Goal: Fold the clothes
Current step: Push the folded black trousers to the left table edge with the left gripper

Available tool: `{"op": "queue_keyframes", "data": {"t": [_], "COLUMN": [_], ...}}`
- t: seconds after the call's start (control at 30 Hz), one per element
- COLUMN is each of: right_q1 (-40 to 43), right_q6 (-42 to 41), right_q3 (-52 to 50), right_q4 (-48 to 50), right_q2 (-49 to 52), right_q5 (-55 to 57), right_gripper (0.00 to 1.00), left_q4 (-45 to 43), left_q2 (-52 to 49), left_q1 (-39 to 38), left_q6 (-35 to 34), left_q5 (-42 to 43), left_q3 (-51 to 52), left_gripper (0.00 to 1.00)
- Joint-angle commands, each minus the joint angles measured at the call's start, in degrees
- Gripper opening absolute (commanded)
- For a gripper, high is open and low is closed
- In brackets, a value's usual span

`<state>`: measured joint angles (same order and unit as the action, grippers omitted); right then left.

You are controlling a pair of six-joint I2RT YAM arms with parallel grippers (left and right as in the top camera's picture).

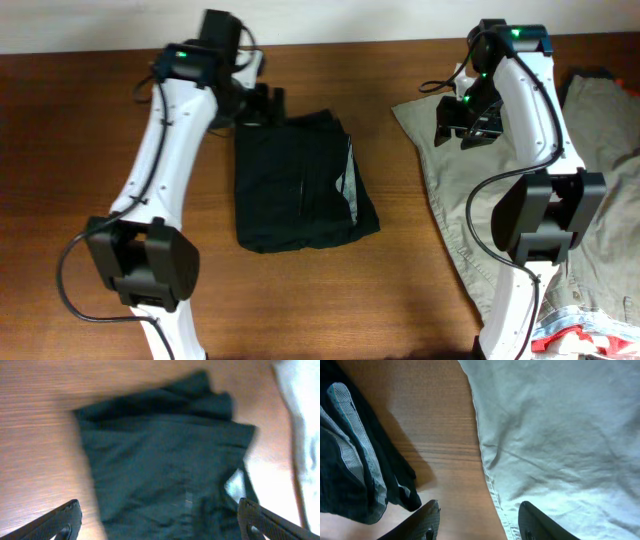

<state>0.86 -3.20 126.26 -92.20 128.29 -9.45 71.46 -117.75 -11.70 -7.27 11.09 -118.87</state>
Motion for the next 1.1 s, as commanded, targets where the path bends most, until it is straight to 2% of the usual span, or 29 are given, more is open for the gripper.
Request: {"op": "queue_keyframes", "data": {"t": [0.0,0.07,0.13,0.23,0.27,0.3,0.33,0.4,0.47,0.5,0.63,0.7,0.8,0.9,0.97,1.07], "right_q1": [-1.2,-1.6,-1.7,-1.7,-1.6,-1.6,-1.6,-1.6,-1.6,-1.6,-1.6,-1.6,-1.6,-1.6,-1.6,-1.6], "right_q6": [0.0,0.0,0.0,0.0,0.0,0.0,0.0,0.0,0.0,0.0,0.0,0.0,0.0,0.0,0.0,0.0], "right_q3": [0.9,0.9,0.9,0.9,0.9,0.9,0.9,0.9,0.9,0.9,0.9,0.9,0.9,0.9,0.9,0.9], "right_q4": [-1.2,-1.2,-1.5,-1.4,-1.4,-1.4,-1.4,-1.4,-1.4,-1.4,-1.4,-1.4,-1.2,-1.1,-0.5,0.0], "right_q2": [-0.7,-0.6,-0.6,-0.6,-0.6,-0.6,-0.6,-0.6,-0.6,-0.6,-0.6,-0.6,-0.6,-0.6,-0.6,-0.6], "right_q5": [0.2,-0.4,-0.4,-0.4,-0.4,-0.4,-0.4,-0.3,-0.3,-0.3,0.1,0.1,0.1,0.1,0.0,0.0], "right_gripper": [0.55,0.55,0.55,0.55,0.55,0.55,0.55,0.55,0.55,0.55,0.55,0.55,0.55,0.55,0.56,0.56], "left_q4": [-2.9,-4.4,-6.9,-8.9,-8.9,-8.9,-8.9,-7.7,-3.7,-3.3,-2.8,0.7,2.6,4.7,5.8,10.7], "left_q2": [-4.2,-9.0,-14.7,-22.1,-23.0,-23.5,-23.5,-23.2,-20.4,-19.6,-15.8,-15.7,-15.7,-15.7,-15.7,-15.7], "left_q1": [5.2,7.1,8.4,8.1,7.7,7.2,7.1,8.0,14.7,16.9,33.2,42.2,50.9,58.7,60.2,59.8], "left_q6": [7.7,14.4,18.2,18.5,18.5,18.6,18.6,18.5,11.3,9.4,-3.3,-11.7,-16.4,-26.6,-26.8,-26.8], "left_q5": [0.3,6.3,10.6,15.1,16.3,16.1,15.4,12.3,-0.5,-2.3,-3.5,-9.5,-12.9,-12.8,-12.2,-12.4], "left_q3": [0.7,0.7,0.7,0.7,0.7,0.7,0.7,-0.2,-5.6,-6.4,-7.0,-7.0,-7.0,-7.0,-7.0,-7.0], "left_gripper": [0.99,0.99,0.99,0.99,0.92,0.56,0.00,0.00,0.00,0.00,0.00,0.00,0.00,0.00,0.00,0.14]}}
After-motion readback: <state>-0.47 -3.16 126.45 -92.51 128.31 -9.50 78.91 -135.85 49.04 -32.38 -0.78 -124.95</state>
